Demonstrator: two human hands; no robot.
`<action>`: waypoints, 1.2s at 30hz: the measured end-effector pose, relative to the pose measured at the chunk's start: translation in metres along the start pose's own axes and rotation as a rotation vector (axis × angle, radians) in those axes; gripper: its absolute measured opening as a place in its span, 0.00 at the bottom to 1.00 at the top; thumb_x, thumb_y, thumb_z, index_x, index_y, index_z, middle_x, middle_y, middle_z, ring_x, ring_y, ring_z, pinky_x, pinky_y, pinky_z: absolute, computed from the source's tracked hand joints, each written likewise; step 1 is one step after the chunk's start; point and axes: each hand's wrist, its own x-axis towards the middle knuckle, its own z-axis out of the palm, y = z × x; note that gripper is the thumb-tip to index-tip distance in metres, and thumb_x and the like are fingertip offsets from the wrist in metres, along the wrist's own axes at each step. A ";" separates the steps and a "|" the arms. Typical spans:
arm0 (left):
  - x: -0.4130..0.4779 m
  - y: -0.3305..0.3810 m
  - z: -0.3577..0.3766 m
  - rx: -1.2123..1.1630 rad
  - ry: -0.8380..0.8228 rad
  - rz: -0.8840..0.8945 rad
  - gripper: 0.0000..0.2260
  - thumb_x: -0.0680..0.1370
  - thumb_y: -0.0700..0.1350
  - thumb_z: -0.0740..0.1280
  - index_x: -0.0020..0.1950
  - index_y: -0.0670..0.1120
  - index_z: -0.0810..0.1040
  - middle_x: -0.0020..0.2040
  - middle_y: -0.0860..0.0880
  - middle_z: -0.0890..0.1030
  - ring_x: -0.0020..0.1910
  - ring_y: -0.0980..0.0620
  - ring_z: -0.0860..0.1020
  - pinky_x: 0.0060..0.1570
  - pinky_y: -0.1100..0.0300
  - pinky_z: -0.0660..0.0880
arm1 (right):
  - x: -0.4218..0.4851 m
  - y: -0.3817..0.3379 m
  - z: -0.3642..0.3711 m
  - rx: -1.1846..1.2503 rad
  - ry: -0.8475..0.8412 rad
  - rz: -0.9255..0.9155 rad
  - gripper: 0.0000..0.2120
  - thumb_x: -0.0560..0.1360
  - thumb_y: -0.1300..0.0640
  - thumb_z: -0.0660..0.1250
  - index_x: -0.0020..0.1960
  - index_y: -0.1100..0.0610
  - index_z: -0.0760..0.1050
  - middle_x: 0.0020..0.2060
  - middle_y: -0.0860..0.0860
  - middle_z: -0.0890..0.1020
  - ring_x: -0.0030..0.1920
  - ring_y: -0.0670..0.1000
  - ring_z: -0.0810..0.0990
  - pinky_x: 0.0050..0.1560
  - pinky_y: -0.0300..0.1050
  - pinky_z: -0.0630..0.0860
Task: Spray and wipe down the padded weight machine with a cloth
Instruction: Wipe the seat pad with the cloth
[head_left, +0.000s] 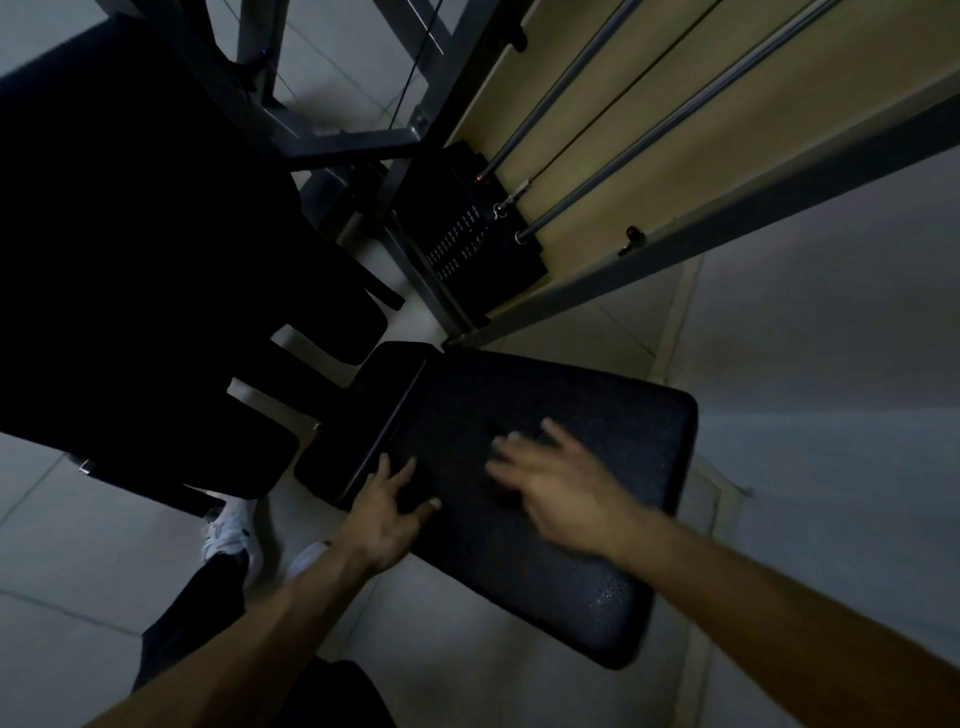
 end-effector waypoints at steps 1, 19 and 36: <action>-0.003 0.008 0.002 0.017 -0.017 0.054 0.34 0.81 0.60 0.65 0.83 0.57 0.53 0.84 0.48 0.43 0.83 0.42 0.45 0.80 0.46 0.48 | 0.003 0.025 -0.012 -0.020 0.049 0.106 0.30 0.75 0.62 0.69 0.76 0.53 0.71 0.78 0.56 0.68 0.79 0.56 0.66 0.78 0.60 0.44; -0.005 0.024 0.009 0.121 -0.073 0.044 0.37 0.80 0.64 0.63 0.83 0.58 0.48 0.84 0.50 0.42 0.82 0.41 0.43 0.81 0.43 0.47 | -0.049 0.065 -0.044 -0.057 0.120 0.257 0.31 0.70 0.66 0.74 0.72 0.54 0.76 0.72 0.56 0.76 0.75 0.58 0.73 0.78 0.67 0.52; -0.041 0.081 0.038 0.136 -0.051 0.272 0.35 0.80 0.61 0.66 0.83 0.58 0.54 0.84 0.51 0.45 0.83 0.44 0.45 0.80 0.46 0.47 | -0.074 0.065 -0.041 0.026 0.292 0.420 0.28 0.76 0.65 0.71 0.75 0.54 0.73 0.75 0.56 0.74 0.78 0.56 0.68 0.81 0.62 0.49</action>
